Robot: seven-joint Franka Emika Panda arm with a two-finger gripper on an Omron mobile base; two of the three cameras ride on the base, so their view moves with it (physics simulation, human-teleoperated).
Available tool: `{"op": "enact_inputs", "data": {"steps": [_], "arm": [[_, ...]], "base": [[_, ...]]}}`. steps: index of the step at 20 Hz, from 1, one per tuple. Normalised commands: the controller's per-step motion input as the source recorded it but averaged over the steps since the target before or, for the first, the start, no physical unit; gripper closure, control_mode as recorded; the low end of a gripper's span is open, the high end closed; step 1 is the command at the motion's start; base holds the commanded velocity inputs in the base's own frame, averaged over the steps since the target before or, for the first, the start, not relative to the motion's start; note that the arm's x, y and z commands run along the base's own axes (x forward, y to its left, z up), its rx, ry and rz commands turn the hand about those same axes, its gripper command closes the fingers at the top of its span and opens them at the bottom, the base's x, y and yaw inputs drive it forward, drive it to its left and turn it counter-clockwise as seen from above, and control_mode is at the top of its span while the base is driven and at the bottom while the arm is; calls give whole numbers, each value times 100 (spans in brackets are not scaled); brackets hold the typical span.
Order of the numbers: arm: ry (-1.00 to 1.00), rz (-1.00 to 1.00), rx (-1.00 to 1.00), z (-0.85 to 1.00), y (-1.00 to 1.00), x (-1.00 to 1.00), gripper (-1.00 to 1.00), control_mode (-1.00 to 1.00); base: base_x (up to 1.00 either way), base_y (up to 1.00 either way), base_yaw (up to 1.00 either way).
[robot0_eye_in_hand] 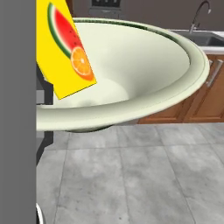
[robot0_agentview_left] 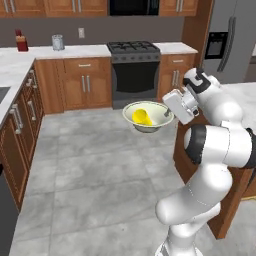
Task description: Place the cup inside the bowl on the dining table and move the bowl to any counter.
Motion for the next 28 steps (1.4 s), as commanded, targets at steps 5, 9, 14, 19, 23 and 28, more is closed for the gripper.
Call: {"op": "enact_inputs", "data": {"steps": [5, 9, 14, 19, 23, 28], "arm": [[0, 0, 0, 0, 0, 0, 100, 100], [0, 0, 0, 0, 0, 0, 100, 100], [0, 0, 0, 0, 0, 0, 100, 100], [0, 0, 0, 0, 0, 0, 100, 100], [0, 0, 0, 0, 0, 0, 100, 100], [0, 0, 0, 0, 0, 0, 100, 100]], "base": [[73, 17, 0], [67, 17, 0], [64, 25, 0], [77, 44, -3], [76, 51, -6], [66, 63, -8]]}}
